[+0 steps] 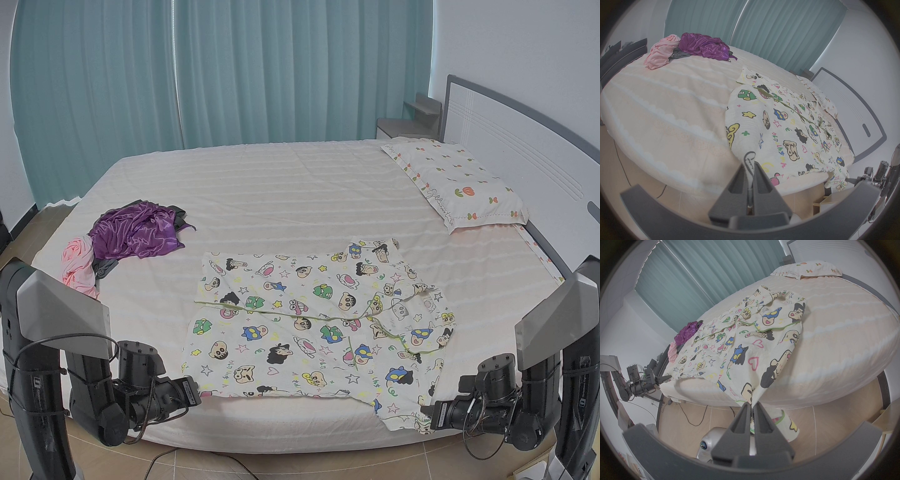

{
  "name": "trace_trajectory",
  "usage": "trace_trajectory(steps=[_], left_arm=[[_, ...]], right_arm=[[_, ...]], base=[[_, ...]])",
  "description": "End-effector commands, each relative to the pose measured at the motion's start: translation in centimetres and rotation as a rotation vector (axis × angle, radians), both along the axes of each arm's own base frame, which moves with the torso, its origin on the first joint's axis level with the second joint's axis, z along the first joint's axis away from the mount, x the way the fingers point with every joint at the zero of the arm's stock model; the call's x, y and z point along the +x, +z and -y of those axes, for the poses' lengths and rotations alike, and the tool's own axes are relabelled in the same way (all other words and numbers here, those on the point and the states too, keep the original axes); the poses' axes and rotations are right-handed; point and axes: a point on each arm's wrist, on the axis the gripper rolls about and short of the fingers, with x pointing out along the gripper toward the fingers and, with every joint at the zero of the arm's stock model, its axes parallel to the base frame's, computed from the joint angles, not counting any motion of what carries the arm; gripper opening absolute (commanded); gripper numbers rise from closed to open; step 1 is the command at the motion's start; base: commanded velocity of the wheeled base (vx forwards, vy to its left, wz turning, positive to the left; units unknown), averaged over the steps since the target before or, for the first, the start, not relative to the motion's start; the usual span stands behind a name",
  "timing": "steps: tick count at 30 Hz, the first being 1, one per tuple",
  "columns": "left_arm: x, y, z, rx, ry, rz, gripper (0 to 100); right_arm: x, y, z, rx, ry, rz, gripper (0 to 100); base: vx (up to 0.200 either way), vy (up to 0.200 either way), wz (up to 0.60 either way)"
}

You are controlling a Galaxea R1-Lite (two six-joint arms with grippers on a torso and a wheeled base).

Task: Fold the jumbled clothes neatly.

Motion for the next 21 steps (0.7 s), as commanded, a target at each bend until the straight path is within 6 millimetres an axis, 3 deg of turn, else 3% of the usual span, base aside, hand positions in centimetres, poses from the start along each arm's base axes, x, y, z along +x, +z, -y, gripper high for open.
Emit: trace_trajectory(steps=[1, 21], left_arm=[[-0.7, 0.1, -0.2, 0.004, -0.003, -0.016, 0], [-2.7, -0.5, -0.7, 0.075, -0.065, -0.089, 0]], right_arm=[[-0.4, 0.7, -0.1, 0.01, 0.01, 0.024, 0], [-1.2, 0.3, -0.2, -0.018, 0.051, -0.06, 0]], base=[[0.0, 0.0, 0.0], [0.0, 0.0, 0.0]])
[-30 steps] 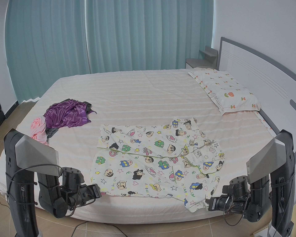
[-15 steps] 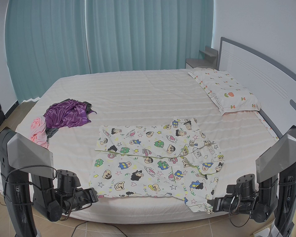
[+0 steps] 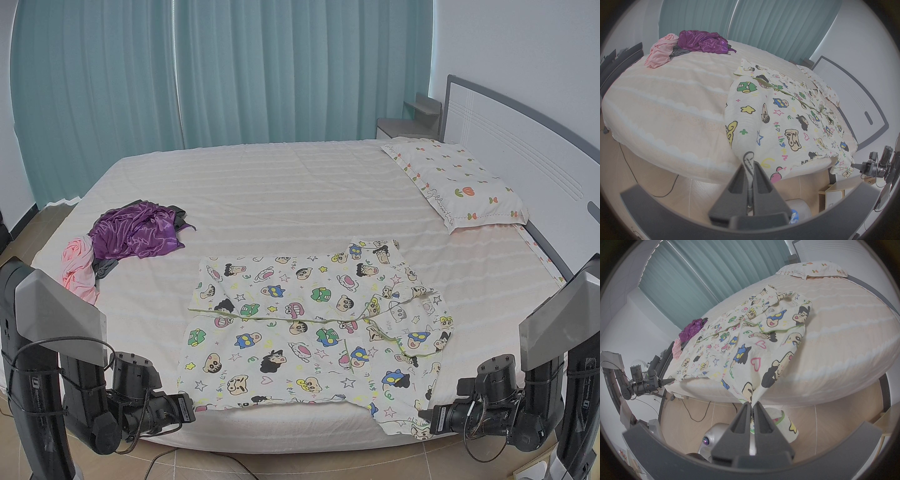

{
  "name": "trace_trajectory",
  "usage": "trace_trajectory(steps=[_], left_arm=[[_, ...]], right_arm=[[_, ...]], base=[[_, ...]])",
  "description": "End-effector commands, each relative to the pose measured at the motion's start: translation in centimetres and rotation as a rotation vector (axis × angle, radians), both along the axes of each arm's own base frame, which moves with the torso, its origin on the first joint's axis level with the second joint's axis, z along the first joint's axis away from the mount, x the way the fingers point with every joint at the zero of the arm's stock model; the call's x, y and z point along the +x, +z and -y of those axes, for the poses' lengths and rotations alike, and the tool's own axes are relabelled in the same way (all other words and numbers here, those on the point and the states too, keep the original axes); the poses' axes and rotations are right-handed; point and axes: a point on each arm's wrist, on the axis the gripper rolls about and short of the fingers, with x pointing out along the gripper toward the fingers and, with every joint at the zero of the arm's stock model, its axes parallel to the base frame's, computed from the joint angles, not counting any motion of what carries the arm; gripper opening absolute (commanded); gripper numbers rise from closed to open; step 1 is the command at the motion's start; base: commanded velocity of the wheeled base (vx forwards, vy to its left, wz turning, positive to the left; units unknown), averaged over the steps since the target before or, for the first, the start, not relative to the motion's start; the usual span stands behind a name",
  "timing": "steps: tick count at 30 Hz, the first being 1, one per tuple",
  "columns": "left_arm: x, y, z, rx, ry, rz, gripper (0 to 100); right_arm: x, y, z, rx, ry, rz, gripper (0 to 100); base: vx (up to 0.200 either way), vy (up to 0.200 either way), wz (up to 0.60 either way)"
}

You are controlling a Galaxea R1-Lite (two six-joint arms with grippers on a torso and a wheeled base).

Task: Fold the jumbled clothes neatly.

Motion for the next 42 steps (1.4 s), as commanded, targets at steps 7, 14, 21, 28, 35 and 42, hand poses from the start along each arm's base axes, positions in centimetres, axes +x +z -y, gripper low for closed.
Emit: trace_trajectory(steps=[7, 14, 21, 28, 35, 42], left_arm=[[-0.6, -0.2, -0.2, 0.024, -0.024, -0.026, 0], [-0.3, -0.6, -0.1, 0.024, -0.024, -0.024, 0], [-0.1, -0.6, 0.0, 0.021, -0.024, -0.017, 0], [0.0, -0.6, 0.0, 0.02, -0.022, -0.014, 0], [0.5, -0.5, 0.1, 0.017, -0.02, 0.006, 0], [0.8, -0.4, 0.1, 0.01, -0.017, 0.018, 0]], right_arm=[[-1.0, 0.0, -0.1, -0.027, 0.025, -0.053, 0], [-0.8, -0.1, -0.2, -0.022, 0.027, -0.039, 0], [-0.5, -2.5, -0.2, -0.048, 0.022, -0.062, 0], [0.3, -3.3, 0.3, -0.11, 0.0, -0.034, 100], [1.8, -3.8, 0.3, -0.1, -0.024, 0.006, 100], [4.4, -4.5, -1.0, -0.067, -0.01, 0.094, 100]], base=[[0.0, 0.0, 0.0], [0.0, 0.0, 0.0], [0.0, 0.0, 0.0], [0.0, 0.0, 0.0], [0.0, 0.0, 0.0], [0.0, 0.0, 0.0]])
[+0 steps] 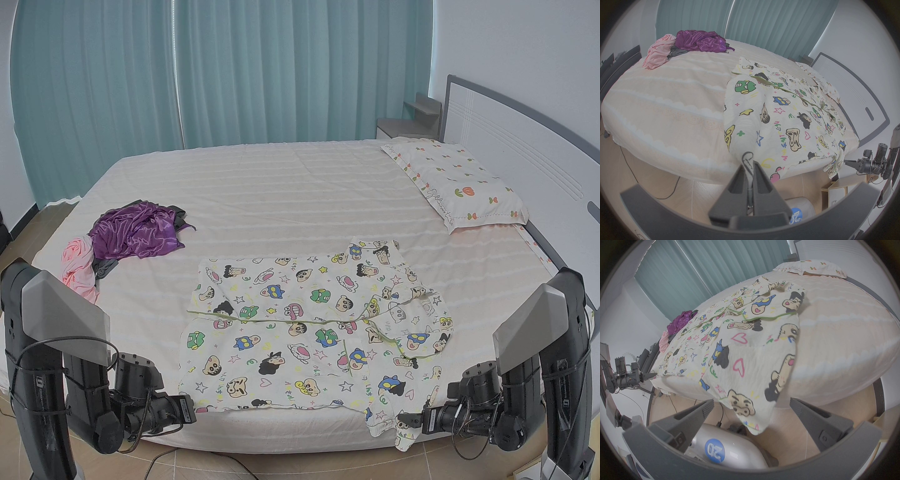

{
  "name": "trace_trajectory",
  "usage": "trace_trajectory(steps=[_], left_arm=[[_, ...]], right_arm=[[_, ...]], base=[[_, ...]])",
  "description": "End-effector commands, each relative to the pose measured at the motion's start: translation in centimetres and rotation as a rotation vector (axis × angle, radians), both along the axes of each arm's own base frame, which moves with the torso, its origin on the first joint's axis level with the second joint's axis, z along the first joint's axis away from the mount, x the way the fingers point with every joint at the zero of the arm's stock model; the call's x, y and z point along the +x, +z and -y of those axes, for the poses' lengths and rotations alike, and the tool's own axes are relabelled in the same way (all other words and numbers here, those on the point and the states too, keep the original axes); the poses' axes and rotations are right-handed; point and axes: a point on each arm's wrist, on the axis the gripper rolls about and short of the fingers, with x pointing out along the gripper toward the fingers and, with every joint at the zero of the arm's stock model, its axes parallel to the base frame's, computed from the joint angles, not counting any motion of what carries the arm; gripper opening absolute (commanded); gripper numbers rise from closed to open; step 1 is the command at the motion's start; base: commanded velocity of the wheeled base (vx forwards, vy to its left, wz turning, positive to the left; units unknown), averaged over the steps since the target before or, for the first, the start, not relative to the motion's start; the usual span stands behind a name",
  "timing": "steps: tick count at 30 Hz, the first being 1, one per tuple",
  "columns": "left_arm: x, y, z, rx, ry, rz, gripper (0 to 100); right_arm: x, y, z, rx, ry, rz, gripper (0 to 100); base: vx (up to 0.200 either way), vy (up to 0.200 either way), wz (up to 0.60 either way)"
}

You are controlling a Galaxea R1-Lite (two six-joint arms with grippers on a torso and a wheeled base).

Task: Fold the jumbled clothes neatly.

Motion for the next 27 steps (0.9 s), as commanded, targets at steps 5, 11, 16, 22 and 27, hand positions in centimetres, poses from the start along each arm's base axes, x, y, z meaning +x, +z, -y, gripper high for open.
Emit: trace_trajectory(steps=[5, 11, 16, 22, 27], left_arm=[[0.3, 0.1, 0.0, -0.004, 0.004, 0.01, 0], [0.3, 0.0, 0.0, -0.005, 0.005, 0.008, 0], [0.4, 0.0, 0.0, -0.005, 0.006, 0.015, 0], [1.1, 0.4, 0.2, -0.015, 0.021, 0.05, 0], [1.7, 1.4, 0.3, -0.057, 0.054, 0.094, 0]], right_arm=[[2.5, -0.7, -1.1, 0.022, 0.01, 0.053, 0], [1.9, -0.1, -0.6, 0.025, 0.005, 0.047, 0], [1.5, 1.3, 0.8, 0.094, 0.013, 0.043, 0], [1.6, 2.4, 2.6, 0.194, 0.028, 0.056, 0], [1.7, 3.5, 3.2, 0.263, 0.073, 0.074, 0]], base=[[0.0, 0.0, 0.0], [0.0, 0.0, 0.0], [0.0, 0.0, 0.0], [0.0, 0.0, 0.0], [0.0, 0.0, 0.0]])
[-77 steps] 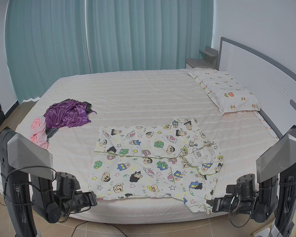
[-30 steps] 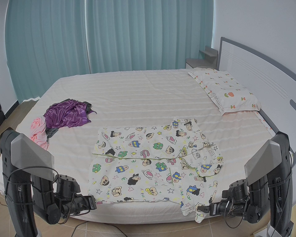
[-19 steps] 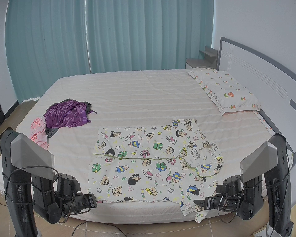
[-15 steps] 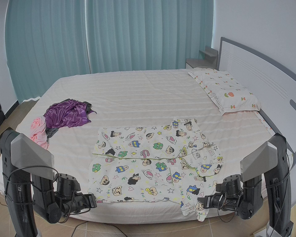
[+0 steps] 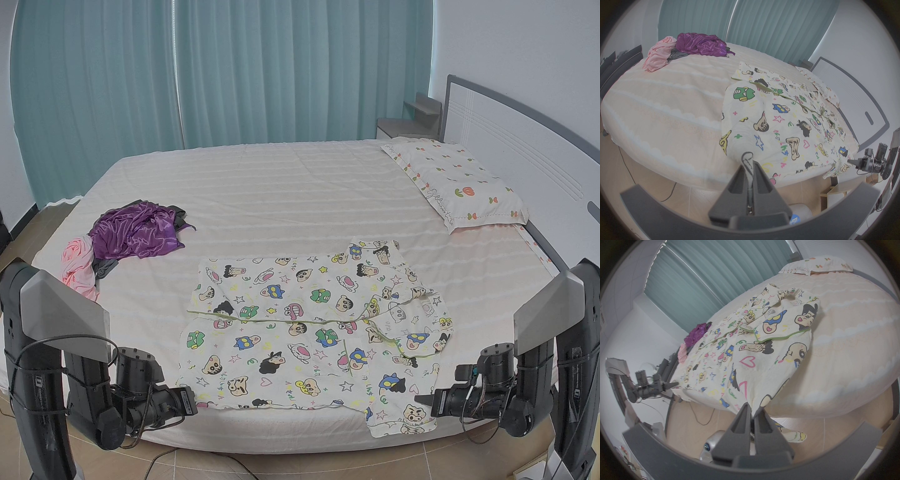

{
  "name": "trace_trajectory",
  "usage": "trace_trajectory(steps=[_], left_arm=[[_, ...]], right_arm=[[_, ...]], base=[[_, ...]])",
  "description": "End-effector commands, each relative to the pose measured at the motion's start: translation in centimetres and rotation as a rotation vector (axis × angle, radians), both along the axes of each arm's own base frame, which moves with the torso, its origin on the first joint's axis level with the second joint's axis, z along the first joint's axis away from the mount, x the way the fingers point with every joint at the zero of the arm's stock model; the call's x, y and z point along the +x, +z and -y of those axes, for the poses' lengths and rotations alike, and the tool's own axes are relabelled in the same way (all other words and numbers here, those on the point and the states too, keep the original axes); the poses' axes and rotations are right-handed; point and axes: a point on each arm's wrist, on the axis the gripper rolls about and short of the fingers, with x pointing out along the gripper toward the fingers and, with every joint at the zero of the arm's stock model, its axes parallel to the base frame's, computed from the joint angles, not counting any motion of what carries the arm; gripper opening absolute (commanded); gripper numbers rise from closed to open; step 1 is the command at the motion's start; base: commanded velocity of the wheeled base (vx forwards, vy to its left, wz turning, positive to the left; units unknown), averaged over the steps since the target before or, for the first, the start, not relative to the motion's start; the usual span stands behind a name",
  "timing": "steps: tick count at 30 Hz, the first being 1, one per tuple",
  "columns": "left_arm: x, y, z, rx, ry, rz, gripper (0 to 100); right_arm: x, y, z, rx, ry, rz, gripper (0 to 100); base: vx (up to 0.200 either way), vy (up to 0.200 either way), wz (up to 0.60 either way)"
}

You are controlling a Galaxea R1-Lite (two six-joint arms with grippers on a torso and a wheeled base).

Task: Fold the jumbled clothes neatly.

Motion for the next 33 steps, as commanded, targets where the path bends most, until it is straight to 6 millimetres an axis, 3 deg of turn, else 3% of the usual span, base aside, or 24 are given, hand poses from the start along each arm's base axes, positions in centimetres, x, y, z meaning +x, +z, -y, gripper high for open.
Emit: trace_trajectory(steps=[1, 5, 9, 16, 20, 29, 33], left_arm=[[0.5, 1.0, 0.1, -0.033, 0.021, 0.049, 0], [1.1, 2.3, 0.3, -0.065, 0.071, 0.109, 0], [2.2, 2.7, 0.4, -0.048, 0.115, 0.159, 0], [2.3, 3.3, 1.1, -0.047, 0.095, 0.152, 0], [2.8, 3.6, 1.7, -0.025, 0.078, 0.073, 0], [3.3, 5.7, 2.1, 0.027, 0.061, -0.233, 0], [4.4, 6.2, 2.4, 0.012, 0.067, -0.265, 0]], right_arm=[[0.2, 1.4, 0.8, 0.036, -0.006, 0.052, 0], [0.6, 2.4, 0.9, 0.067, 0.016, 0.093, 0], [1.0, 2.8, 0.8, 0.076, 0.018, 0.122, 0], [2.1, 4.5, 1.0, 0.146, -0.036, 0.167, 0], [2.7, 4.8, 0.9, 0.161, -0.043, 0.19, 0], [1.9, 4.4, 1.0, 0.152, -0.046, 0.153, 0], [1.9, 4.4, 1.1, 0.151, -0.047, 0.154, 0]], base=[[0.0, 0.0, 0.0], [0.0, 0.0, 0.0], [0.0, 0.0, 0.0], [0.0, 0.0, 0.0], [0.0, 0.0, 0.0], [0.0, 0.0, 0.0], [0.0, 0.0, 0.0]])
